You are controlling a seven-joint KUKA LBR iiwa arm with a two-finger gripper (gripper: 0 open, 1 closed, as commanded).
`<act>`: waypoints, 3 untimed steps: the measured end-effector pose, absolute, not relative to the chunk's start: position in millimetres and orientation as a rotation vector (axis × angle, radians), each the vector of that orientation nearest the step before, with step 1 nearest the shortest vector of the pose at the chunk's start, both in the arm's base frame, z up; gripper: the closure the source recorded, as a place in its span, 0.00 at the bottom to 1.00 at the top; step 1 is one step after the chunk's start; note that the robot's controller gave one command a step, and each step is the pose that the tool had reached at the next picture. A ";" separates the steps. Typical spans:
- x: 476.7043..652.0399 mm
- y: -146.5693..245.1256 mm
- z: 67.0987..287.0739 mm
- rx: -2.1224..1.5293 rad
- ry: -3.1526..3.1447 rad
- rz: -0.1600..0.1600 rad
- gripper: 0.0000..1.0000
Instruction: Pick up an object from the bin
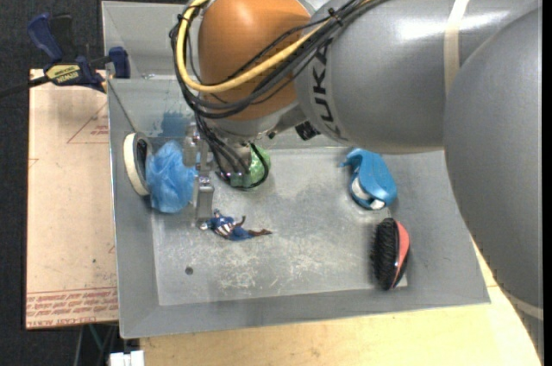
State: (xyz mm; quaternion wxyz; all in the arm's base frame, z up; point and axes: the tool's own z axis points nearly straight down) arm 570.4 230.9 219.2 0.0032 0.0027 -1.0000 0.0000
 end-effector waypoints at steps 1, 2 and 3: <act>572.0 229.0 224.0 0.001 -3.143 -0.002 0.00; 523.7 149.5 88.7 0.255 -3.132 -0.003 0.00; 523.2 130.7 163.7 -0.079 -3.160 -0.015 0.00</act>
Offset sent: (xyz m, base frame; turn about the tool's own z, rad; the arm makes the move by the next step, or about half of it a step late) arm -0.0538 -0.0929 -0.1492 -0.1783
